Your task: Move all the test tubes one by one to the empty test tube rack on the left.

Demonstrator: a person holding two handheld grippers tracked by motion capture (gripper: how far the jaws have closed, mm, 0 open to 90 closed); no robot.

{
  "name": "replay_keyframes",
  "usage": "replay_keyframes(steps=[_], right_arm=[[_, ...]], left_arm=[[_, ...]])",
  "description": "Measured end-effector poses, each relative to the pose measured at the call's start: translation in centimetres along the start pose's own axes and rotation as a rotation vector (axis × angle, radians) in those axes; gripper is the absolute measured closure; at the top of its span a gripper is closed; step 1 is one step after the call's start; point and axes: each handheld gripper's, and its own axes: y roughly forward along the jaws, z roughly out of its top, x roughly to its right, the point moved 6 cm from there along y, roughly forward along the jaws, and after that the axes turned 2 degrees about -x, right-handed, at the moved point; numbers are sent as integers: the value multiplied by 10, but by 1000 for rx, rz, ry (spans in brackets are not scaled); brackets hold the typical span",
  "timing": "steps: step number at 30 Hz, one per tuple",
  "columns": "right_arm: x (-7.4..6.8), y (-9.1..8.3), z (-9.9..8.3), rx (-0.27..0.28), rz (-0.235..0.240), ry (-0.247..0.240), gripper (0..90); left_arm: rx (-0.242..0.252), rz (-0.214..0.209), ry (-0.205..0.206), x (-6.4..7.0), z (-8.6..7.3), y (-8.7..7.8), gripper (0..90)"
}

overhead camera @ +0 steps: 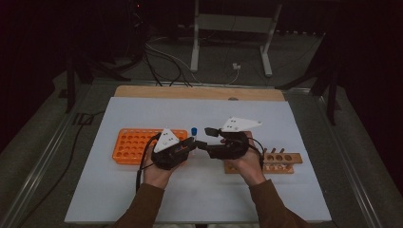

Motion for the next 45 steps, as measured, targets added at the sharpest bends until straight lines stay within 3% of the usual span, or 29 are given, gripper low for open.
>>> replay_keyframes(steps=[6, 13, 32, 45], right_arm=[[8, -5, -4, -1, -62, 10, 151], [16, -11, -9, 13, -112, 22, 42], [33, -28, -27, 18, -146, 66, 24], [43, -42, -39, 22, -171, 83, 24]], left_arm=[[5, 19, -7, -6, 0, -5, 779], [17, 32, -19, -12, 0, -13, 779], [14, 60, -38, -28, -7, -37, 779], [23, 81, -58, -43, -16, -62, 778]])
